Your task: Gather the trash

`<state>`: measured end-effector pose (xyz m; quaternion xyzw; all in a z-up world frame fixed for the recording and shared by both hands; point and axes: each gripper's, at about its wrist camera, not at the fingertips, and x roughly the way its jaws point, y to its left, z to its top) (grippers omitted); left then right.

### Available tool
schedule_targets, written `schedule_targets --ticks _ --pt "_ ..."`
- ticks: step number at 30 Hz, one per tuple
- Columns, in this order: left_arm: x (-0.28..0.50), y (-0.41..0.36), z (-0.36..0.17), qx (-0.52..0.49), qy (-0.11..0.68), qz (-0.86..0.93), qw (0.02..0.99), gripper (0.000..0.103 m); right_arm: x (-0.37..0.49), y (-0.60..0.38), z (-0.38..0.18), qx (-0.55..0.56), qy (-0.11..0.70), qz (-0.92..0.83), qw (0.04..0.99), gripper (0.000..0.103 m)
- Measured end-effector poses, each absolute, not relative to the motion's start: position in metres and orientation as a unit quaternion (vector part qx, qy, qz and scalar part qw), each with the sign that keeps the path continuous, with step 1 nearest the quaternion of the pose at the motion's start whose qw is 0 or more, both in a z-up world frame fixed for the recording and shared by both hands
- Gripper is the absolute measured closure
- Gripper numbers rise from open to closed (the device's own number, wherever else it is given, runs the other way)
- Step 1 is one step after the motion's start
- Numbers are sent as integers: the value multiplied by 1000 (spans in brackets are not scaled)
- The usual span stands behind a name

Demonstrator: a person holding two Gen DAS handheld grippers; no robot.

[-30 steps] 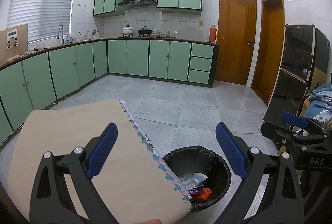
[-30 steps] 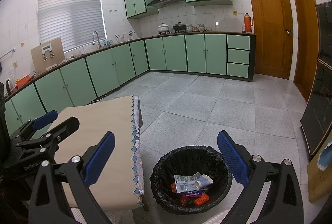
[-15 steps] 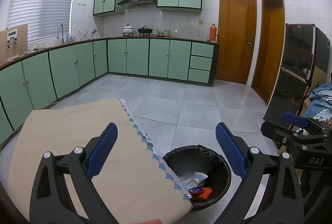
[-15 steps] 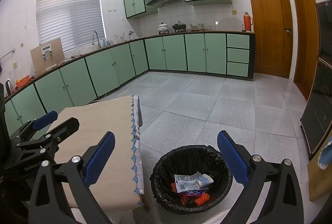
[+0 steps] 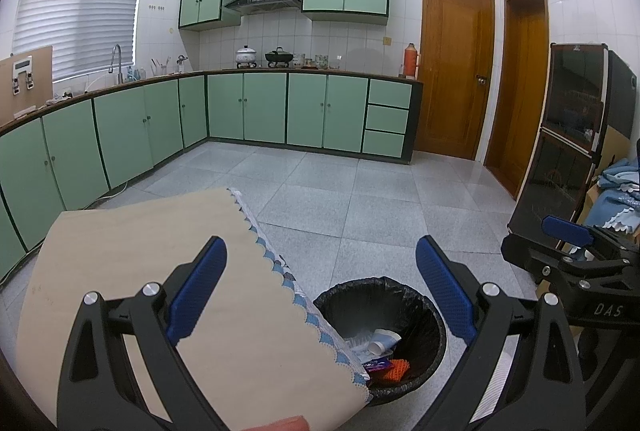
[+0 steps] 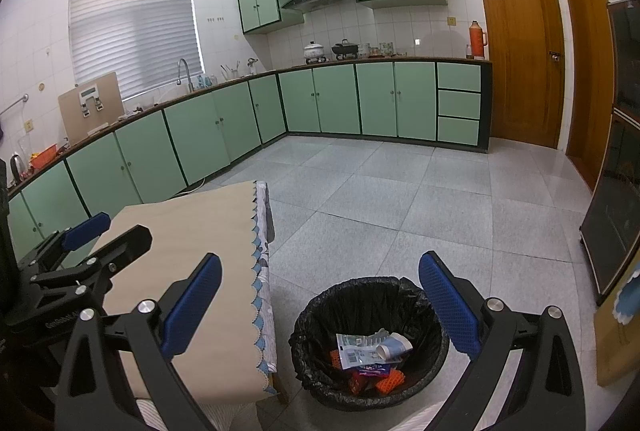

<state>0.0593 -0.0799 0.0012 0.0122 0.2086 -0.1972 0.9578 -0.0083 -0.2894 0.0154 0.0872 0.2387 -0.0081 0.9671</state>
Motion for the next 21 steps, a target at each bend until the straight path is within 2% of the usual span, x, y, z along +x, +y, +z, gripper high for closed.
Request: schedule_targets --ticks 21 --pt "62 -84 -7 10 214 -197 957 9 -7 -289 12 89 241 -9 966 6"
